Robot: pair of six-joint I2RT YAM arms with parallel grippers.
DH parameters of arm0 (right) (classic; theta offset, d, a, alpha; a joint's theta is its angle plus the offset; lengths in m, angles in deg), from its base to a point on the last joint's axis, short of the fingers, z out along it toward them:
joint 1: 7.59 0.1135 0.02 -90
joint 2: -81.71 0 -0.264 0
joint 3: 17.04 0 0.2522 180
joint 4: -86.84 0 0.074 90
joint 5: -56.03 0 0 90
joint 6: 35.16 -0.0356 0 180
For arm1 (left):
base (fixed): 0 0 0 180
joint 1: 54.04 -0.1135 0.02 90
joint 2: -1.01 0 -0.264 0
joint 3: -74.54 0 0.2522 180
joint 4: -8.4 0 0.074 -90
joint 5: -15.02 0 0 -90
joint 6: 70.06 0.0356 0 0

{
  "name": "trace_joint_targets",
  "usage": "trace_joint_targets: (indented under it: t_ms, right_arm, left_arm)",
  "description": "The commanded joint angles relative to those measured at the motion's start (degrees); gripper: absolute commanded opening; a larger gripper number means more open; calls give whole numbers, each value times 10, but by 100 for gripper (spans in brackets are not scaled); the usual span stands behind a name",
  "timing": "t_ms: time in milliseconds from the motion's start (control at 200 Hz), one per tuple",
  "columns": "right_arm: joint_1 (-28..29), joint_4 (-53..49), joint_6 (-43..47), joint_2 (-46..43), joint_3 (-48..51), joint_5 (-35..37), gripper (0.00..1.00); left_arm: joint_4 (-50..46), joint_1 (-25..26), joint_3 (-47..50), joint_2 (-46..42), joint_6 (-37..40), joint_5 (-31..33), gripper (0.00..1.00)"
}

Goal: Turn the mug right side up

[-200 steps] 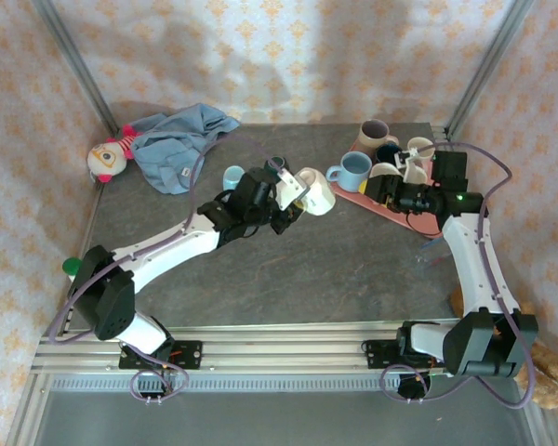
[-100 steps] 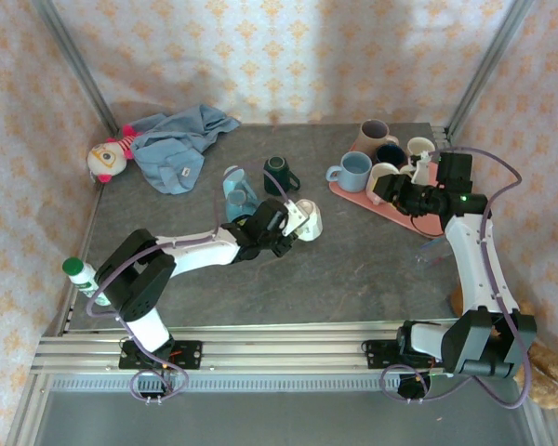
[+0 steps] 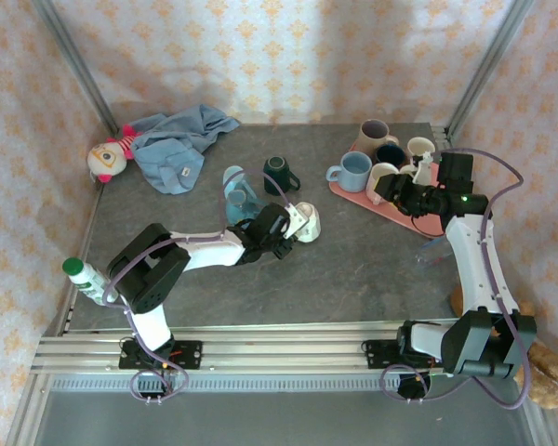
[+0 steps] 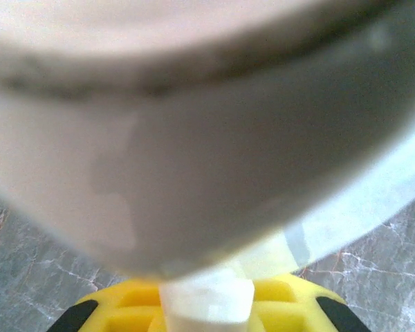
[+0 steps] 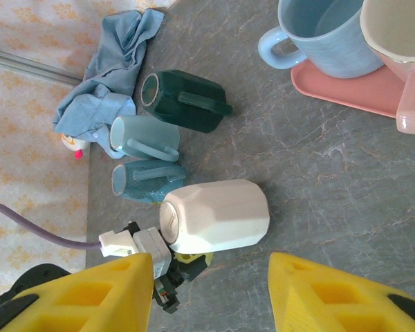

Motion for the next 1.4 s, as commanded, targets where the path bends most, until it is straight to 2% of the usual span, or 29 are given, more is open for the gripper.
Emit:
trace_joint_targets:
  t_ms: [0,85,225,570,986,1396]
  right_arm:
    - [-4,2,-4,-14,6,7,47]
    - [-5,2,-4,-14,8,7,47]
    - [-7,1,-1,-14,7,7,48]
    - [-11,-2,3,-14,8,7,48]
    - [-12,-3,3,-14,15,7,48]
    - [-17,-18,11,-32,2,6,48]
  left_arm:
    - [60,4,-8,3,-14,16,0]
    - [59,4,-9,9,-21,14,0]
    - [50,5,-11,13,-30,16,14]
    - [19,5,-16,-3,-19,6,32]
    - [-148,5,-93,-20,-2,3,29]
    - [-215,5,-157,38,7,1,26]
